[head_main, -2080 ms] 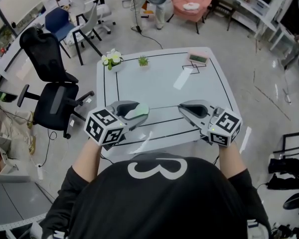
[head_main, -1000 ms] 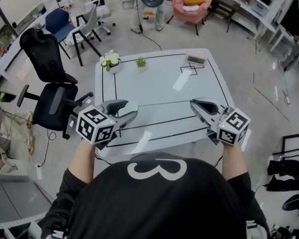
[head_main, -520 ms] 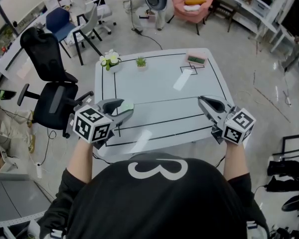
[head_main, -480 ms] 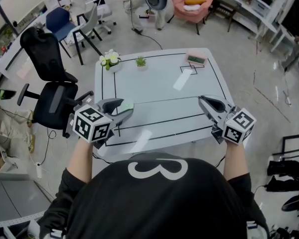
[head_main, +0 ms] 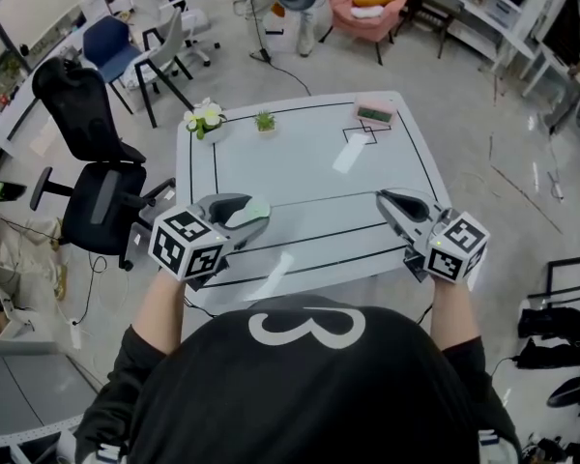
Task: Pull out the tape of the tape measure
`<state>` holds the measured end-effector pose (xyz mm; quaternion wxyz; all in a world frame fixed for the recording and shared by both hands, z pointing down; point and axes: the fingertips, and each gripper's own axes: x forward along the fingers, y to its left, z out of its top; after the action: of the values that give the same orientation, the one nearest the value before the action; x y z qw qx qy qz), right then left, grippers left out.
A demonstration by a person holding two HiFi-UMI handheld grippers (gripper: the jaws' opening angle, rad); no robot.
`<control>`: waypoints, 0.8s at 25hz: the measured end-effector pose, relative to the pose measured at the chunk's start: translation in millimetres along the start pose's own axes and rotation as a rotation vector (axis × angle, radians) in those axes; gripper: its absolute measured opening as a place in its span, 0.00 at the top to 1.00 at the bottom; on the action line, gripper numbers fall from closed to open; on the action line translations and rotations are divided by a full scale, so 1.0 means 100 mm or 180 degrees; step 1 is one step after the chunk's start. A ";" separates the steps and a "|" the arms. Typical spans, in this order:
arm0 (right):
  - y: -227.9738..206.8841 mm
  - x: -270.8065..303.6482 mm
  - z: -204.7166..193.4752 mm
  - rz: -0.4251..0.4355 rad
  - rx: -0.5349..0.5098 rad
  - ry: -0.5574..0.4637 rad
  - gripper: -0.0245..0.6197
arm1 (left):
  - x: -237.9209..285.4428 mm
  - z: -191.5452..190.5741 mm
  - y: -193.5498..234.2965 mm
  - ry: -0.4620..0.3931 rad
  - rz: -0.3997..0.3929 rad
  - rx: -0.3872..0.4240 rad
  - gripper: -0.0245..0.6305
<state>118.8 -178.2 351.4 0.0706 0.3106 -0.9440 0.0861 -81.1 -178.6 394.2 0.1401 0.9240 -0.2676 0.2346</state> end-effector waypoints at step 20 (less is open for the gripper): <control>-0.55 0.28 -0.66 -0.0101 0.0149 0.0437 0.94 | 0.74 -0.29 0.21 0.0535 0.0274 0.0085 0.64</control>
<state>134.7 -224.1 427.4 0.1292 0.3205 -0.9296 0.1281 -48.5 -216.5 459.2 0.1395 0.8904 -0.2912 0.3206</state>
